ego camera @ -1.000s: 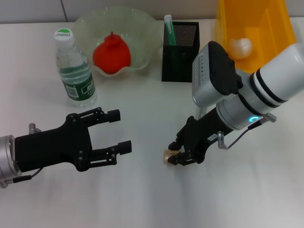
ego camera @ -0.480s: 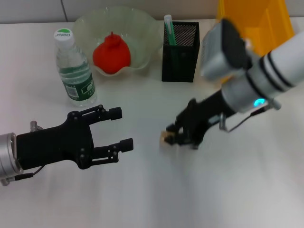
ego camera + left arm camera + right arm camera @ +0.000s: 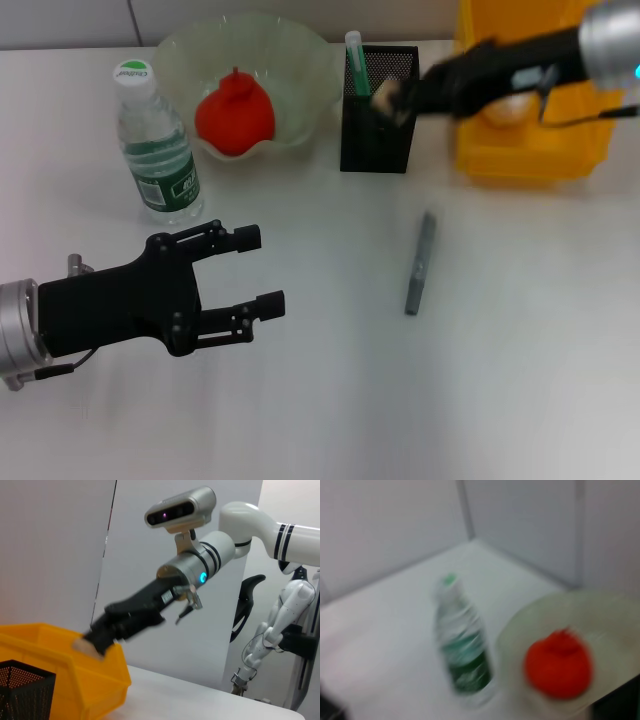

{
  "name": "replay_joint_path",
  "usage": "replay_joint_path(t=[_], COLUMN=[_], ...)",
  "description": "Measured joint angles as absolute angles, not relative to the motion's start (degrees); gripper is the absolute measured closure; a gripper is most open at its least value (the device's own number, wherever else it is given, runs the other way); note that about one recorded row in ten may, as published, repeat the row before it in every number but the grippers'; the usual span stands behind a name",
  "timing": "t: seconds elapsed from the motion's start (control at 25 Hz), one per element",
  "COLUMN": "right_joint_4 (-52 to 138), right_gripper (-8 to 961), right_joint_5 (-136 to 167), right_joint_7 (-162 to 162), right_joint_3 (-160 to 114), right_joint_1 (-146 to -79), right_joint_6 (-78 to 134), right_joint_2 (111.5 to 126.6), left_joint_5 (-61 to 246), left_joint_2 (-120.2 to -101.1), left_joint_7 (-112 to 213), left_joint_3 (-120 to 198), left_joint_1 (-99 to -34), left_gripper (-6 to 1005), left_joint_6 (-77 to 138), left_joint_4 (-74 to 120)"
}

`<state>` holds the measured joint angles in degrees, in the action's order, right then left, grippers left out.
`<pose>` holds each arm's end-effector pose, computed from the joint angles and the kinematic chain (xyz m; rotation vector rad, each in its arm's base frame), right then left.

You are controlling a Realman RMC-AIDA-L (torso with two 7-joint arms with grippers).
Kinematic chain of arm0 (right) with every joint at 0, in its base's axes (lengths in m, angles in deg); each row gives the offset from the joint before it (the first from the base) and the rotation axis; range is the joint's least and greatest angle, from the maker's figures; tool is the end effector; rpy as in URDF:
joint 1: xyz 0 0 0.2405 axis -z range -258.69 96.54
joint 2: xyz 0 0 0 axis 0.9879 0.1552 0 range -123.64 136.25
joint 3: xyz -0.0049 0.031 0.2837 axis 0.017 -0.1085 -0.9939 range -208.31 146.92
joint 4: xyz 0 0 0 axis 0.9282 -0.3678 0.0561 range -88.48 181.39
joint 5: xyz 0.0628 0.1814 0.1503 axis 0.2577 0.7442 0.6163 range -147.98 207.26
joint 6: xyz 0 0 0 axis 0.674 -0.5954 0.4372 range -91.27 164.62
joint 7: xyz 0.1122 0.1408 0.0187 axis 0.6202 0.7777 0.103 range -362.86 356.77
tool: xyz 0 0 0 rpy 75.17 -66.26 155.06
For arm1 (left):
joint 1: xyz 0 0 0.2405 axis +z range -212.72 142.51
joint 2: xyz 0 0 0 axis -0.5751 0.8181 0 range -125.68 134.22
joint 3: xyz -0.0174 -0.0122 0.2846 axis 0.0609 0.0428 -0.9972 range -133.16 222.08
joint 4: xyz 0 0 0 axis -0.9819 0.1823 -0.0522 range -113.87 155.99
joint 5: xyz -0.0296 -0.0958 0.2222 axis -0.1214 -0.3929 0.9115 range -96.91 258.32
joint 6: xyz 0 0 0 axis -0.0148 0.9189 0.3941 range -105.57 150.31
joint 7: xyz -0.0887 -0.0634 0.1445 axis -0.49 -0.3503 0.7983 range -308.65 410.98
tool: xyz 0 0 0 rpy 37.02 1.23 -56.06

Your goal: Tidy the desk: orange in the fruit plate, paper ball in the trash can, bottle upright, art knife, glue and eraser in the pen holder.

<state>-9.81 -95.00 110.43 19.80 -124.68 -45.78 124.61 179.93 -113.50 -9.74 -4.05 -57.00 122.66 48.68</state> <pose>0.1749 0.4731 -0.0129 -2.7341 0.6945 0.3574 -0.2991 0.3045 -0.0598 -2.7400 -0.4265 -1.0536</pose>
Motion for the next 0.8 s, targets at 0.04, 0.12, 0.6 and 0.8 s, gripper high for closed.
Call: replay_joint_path(t=[0.04,0.12,0.6,0.8], right_joint_4=[-9.90,-9.94,-5.39,-2.28], right_gripper=[708,708,708,708], right_joint_5=[-94.96,-94.69,-93.20,-93.65], right_joint_7=[110.43,110.43,110.01,110.55], right_joint_3=[18.02,15.95,19.24,22.23], right_joint_1=[-124.73,-124.78,-125.57,-127.13], right_joint_6=[-45.20,-43.79,-32.27,-29.11], right_joint_2=[124.61,124.65,125.28,125.30], left_joint_5=[179.93,179.93,179.84,179.84], left_joint_2=[-113.50,-113.50,-113.67,-113.67], left_joint_7=[-9.74,-9.75,-9.75,-9.75], left_joint_3=[-4.05,-4.05,-4.05,-4.05], left_joint_1=[-57.00,-56.99,-56.99,-56.99], left_gripper=[192,192,193,193], left_joint_6=[122.68,122.88,124.23,124.24], left_joint_4=[48.68,48.67,48.65,48.65])
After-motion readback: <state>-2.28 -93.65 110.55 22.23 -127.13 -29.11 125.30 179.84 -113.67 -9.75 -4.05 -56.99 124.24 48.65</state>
